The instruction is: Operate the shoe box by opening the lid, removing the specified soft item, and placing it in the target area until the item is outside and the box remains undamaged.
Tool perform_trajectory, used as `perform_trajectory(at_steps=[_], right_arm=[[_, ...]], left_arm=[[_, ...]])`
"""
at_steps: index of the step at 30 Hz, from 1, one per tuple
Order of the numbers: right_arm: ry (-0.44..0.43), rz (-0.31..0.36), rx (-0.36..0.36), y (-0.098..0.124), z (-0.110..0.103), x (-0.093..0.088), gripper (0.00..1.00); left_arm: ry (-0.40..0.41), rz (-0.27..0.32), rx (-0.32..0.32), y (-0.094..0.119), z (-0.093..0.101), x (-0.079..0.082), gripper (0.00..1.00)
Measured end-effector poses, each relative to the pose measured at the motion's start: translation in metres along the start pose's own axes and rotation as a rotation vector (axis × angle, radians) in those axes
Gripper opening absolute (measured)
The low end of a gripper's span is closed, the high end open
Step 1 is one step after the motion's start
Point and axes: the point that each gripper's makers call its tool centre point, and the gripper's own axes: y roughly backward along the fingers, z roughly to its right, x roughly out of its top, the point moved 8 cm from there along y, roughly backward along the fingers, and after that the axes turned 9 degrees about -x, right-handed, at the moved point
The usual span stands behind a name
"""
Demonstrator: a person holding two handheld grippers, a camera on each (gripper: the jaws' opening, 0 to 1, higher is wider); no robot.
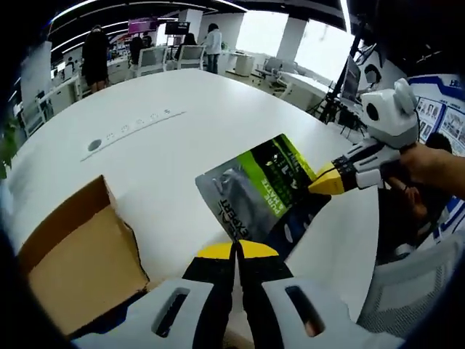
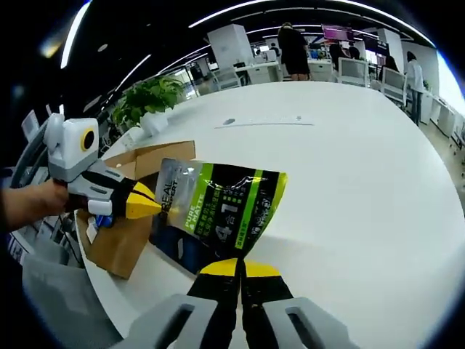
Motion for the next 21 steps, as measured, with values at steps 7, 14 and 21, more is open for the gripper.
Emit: perform_trajectory(at_steps=[7,14,21], right_arm=[[-0.009,-0.001,-0.009,-0.008,-0.002,-0.005,0.00],[-0.037,-0.010,-0.011,-0.016,-0.001,-0.014,0.00],[-0.047,-0.021,-0.030,-0.022,0.000,-0.022,0.00]], left_arm=[[-0.175,-0.070,0.050,-0.006,0.001,-0.006,0.00],[-0.277,-0.135,0.064,-0.011,0.003,-0.009,0.00],[-0.238,-0.147,0.059,-0.015,0.003,-0.011,0.00]])
